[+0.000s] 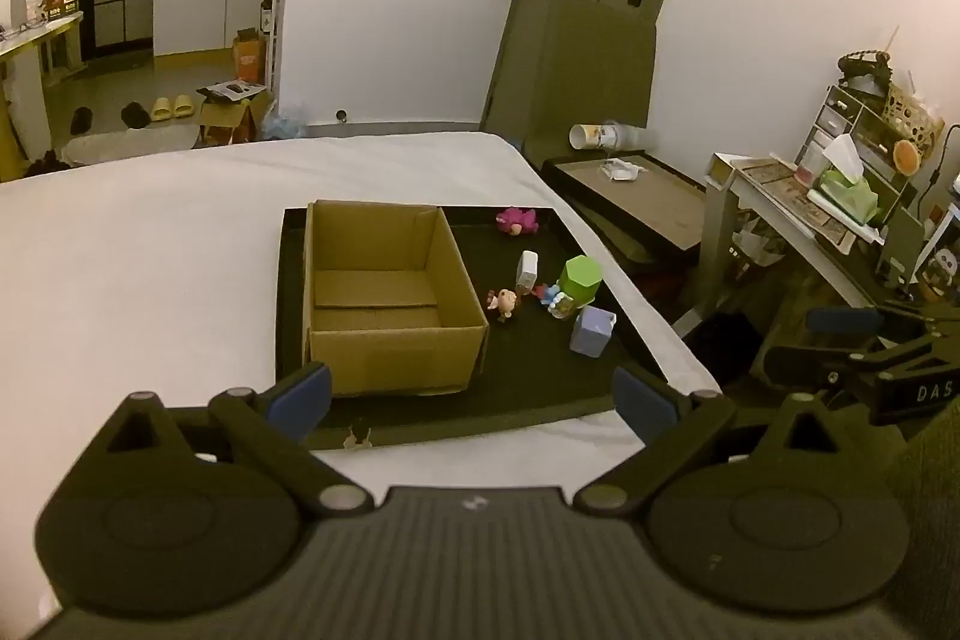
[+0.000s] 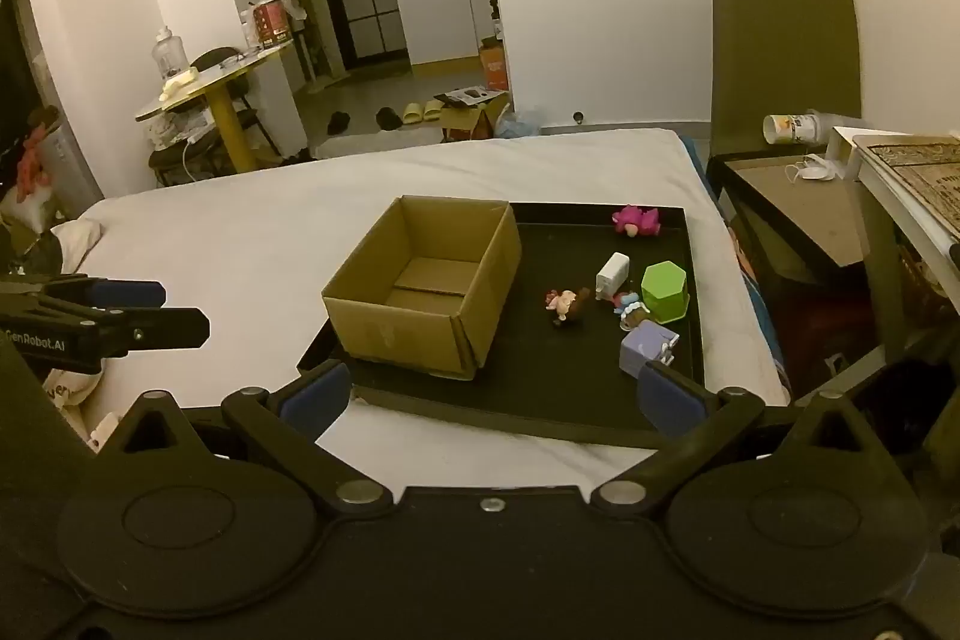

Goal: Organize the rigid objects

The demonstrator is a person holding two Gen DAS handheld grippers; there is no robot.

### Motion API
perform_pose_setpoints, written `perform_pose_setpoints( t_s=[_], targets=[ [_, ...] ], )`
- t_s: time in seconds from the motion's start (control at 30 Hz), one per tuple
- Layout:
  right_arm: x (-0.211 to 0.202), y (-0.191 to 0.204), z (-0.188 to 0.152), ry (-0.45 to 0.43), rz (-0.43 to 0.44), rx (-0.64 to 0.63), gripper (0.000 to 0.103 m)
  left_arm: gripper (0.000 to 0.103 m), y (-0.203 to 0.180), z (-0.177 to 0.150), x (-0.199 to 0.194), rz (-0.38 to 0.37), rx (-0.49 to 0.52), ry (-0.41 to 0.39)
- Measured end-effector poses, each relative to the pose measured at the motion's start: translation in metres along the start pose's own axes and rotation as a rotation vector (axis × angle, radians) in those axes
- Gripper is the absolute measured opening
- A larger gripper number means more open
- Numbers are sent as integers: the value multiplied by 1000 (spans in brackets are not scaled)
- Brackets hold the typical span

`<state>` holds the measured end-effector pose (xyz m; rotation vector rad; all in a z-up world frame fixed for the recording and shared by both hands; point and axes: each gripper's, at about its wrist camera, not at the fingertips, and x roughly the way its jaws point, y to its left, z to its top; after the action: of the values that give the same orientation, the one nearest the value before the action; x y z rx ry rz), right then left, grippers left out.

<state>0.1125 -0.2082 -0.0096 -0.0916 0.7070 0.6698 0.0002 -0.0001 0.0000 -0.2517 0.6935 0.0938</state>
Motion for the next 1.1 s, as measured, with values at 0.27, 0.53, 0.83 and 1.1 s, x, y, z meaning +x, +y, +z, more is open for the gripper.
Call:
perform_pose_setpoints(
  t_s=[0.27, 0.53, 0.83, 1.1],
  targets=[
    [2, -4, -1, -3, 1, 7, 103, 100, -2, 2, -5, 7, -2, -12],
    [-4, -11, 1, -3, -1, 0, 103, 100, 7, 4, -5, -7, -40, -7],
    [-6, -6, 2, -8, -5, -4, 103, 100, 9, 2, -4, -4, -41, -15],
    [-4, -5, 1, -8, -2, -6, 103, 100, 8, 2, -4, -4, -37, -16]
  ],
)
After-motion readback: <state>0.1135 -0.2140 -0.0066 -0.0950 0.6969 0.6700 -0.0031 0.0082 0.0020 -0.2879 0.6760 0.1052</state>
